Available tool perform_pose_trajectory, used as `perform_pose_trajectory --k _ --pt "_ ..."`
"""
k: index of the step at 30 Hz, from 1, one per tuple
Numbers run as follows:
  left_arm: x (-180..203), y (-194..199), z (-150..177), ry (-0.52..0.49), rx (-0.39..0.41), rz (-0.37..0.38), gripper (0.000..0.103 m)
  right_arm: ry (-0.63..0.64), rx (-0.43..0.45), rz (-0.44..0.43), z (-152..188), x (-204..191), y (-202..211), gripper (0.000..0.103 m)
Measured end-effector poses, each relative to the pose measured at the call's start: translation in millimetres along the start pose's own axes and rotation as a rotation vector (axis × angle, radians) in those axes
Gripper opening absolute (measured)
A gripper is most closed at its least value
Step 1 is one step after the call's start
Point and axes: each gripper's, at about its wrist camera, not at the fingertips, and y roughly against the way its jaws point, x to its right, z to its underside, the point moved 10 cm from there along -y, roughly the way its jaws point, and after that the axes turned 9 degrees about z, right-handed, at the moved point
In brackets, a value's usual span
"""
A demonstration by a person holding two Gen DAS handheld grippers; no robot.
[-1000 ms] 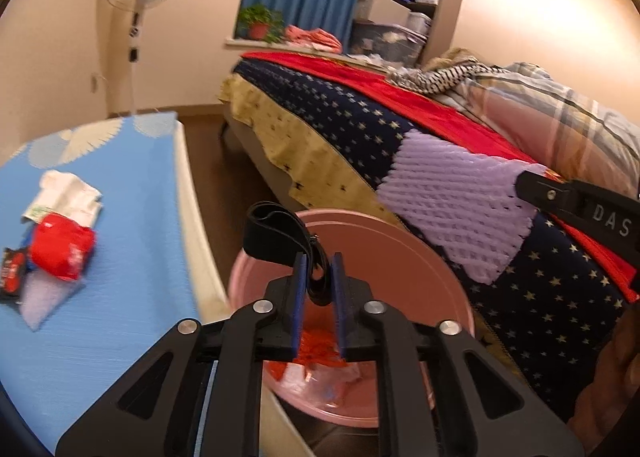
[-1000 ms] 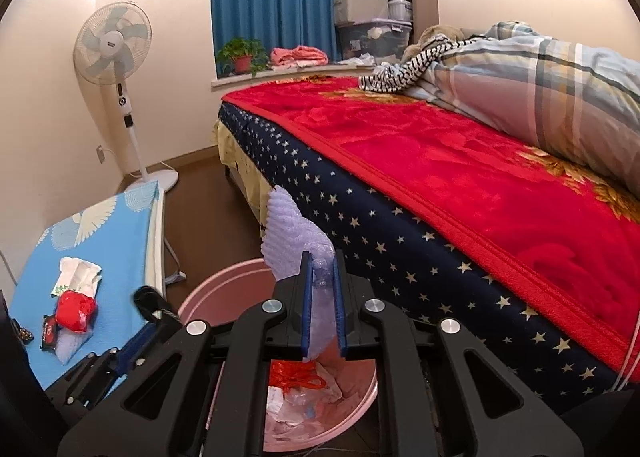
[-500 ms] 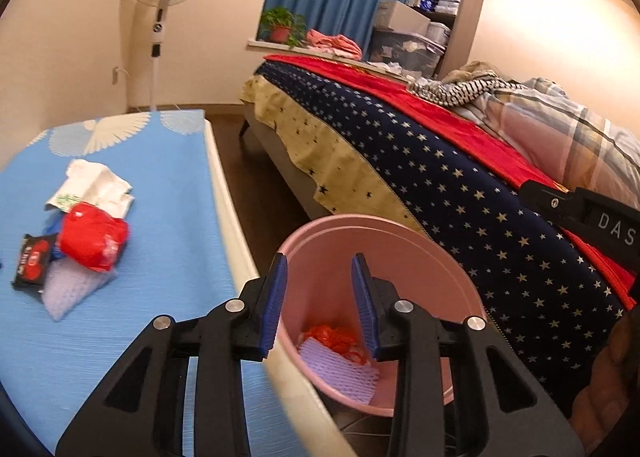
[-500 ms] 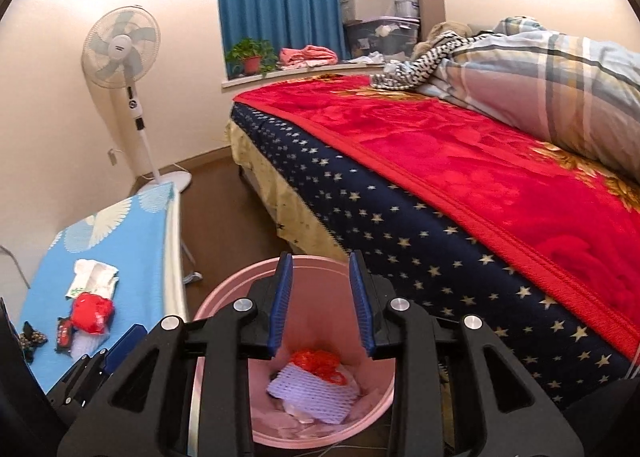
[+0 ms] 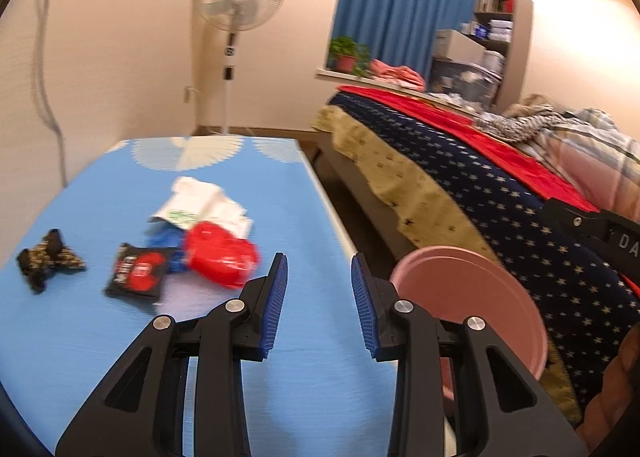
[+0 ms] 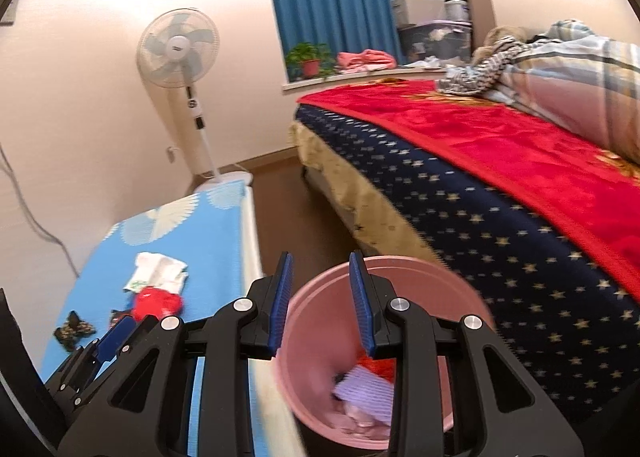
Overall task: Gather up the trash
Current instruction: 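Move both open tools back over the items on the mattress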
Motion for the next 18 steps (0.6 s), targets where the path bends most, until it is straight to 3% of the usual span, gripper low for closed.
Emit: perform_pose_trajectory --k 15,18 --pt "-117 35 -5 0.119 0.078 -0.311 0.033 0.032 -0.082 -0.243 29 -105 -34 0.031" --pt "-140 41 -6 0.145 0.092 -0.366 0.033 0.041 -0.109 -0.286 41 -128 -44 0.040"
